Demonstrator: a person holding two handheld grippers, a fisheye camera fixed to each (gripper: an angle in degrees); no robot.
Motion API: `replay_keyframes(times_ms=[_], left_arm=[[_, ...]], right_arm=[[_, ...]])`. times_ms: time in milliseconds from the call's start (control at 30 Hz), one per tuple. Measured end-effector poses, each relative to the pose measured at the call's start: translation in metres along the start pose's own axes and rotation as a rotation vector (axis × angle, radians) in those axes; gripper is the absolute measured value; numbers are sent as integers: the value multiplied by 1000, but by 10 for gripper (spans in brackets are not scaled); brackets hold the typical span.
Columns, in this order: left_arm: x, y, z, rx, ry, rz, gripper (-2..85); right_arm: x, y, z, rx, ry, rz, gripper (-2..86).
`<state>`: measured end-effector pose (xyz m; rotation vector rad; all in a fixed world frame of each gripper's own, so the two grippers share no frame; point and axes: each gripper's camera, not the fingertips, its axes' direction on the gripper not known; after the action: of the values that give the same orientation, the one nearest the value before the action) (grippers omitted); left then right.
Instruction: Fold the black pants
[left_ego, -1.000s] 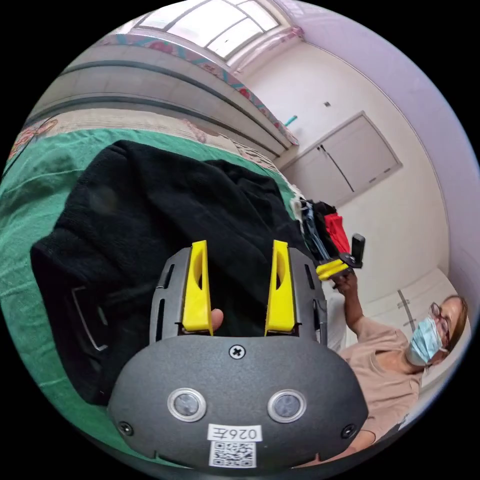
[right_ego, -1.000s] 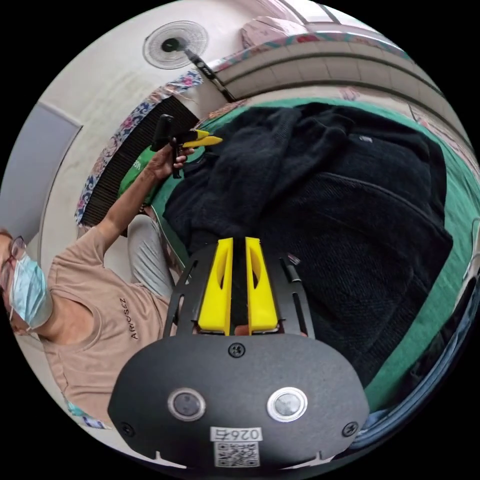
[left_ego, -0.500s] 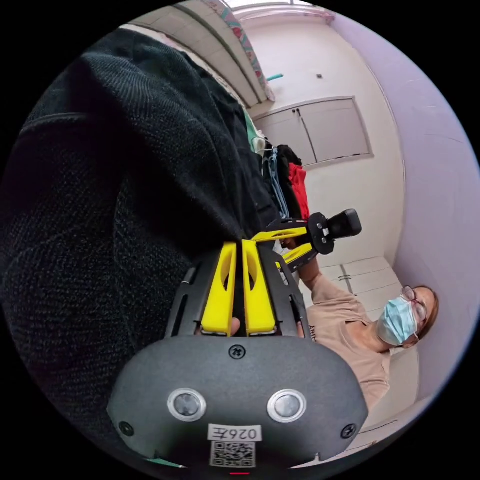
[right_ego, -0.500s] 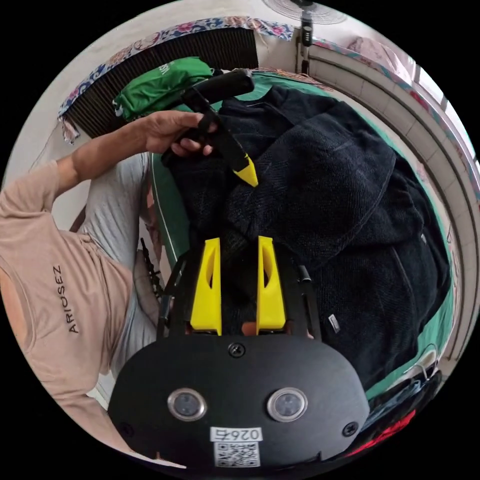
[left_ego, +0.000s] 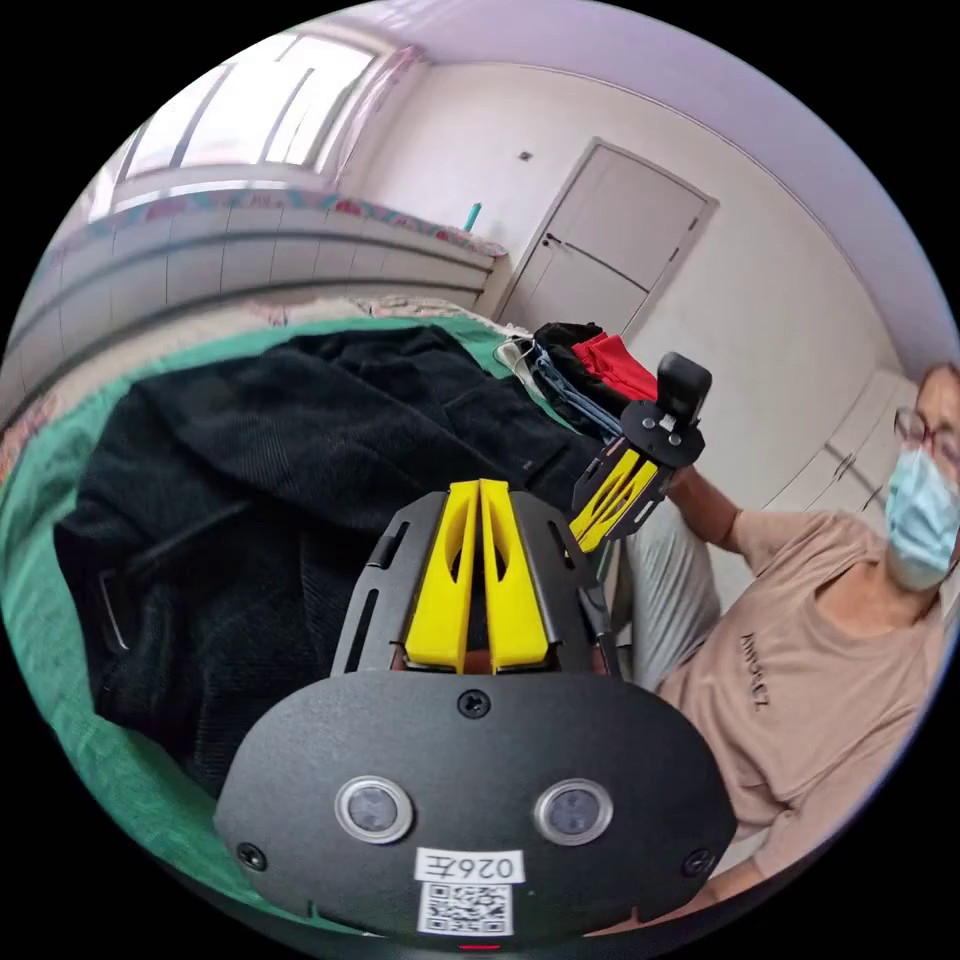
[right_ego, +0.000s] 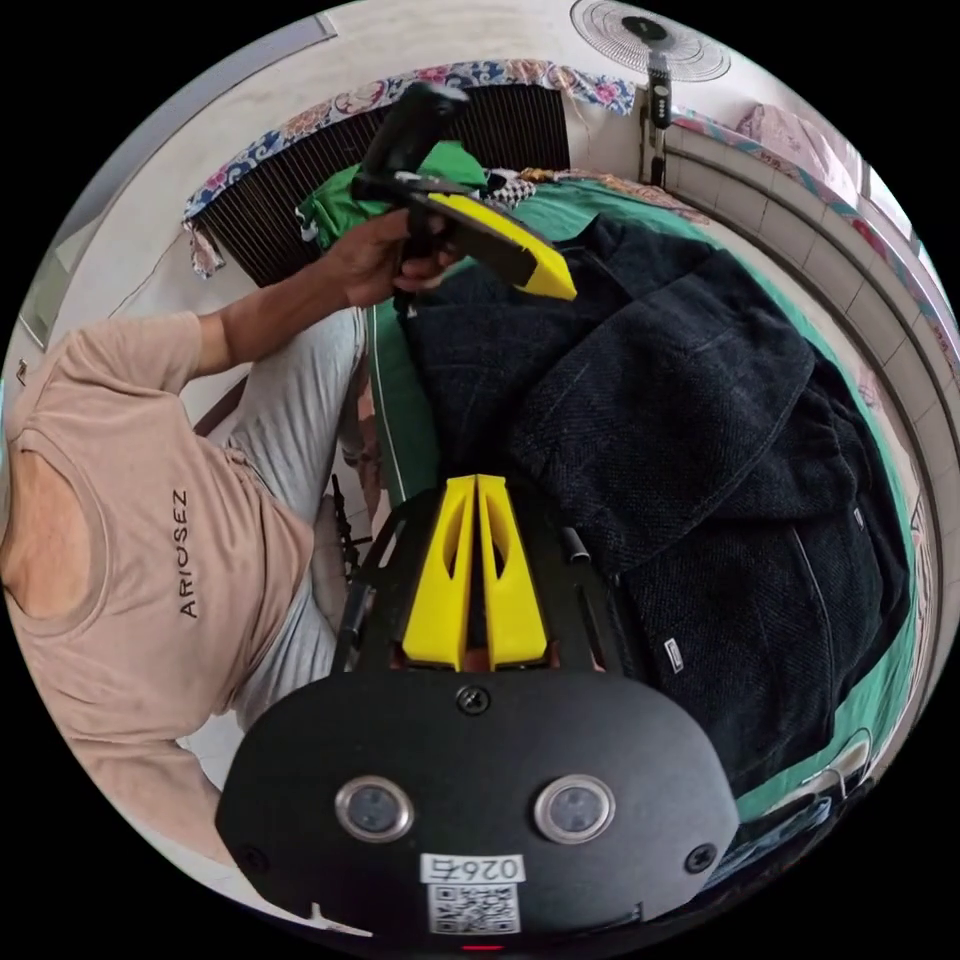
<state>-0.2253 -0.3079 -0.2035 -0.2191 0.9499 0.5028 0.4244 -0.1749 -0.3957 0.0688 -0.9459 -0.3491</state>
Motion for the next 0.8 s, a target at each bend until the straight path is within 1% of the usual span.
replay_keyframes(times_ms=[67,133,200,267,300,333,433,567,700,733,800], left_arm=[[34,-8,-15,37,-99,112,-10],[54,-13,-10,13,-170,171,-10],[66,-18,9,-78,-239,204,-10],[78,-21,51,-299,-257,256,-10],[81,-23,60,-360,-267,266,-10],[91,-27,69,-416,-317,287,-10],[110,-34,55,-401,-360,312,-10],[117,-42,32,-404,-342,289,-9],[128,-49,8,-389,-371,294,-8],[134,-51,-6,-358,-389,292,-8],[146,-56,-36,-234,-405,283,-8]], right_arm=[[3,3,-15,102,8,24,-9],[7,4,-19,142,60,61,-9],[8,1,-6,73,153,74,-9],[3,-3,25,-76,203,34,-9],[3,-2,31,-87,210,44,-9],[3,1,31,-57,229,86,-9],[7,15,24,-10,227,127,-9],[20,37,14,51,194,149,-11],[31,55,-7,61,174,162,-13],[34,63,-20,67,159,156,-14],[42,85,-51,132,162,188,-14]])
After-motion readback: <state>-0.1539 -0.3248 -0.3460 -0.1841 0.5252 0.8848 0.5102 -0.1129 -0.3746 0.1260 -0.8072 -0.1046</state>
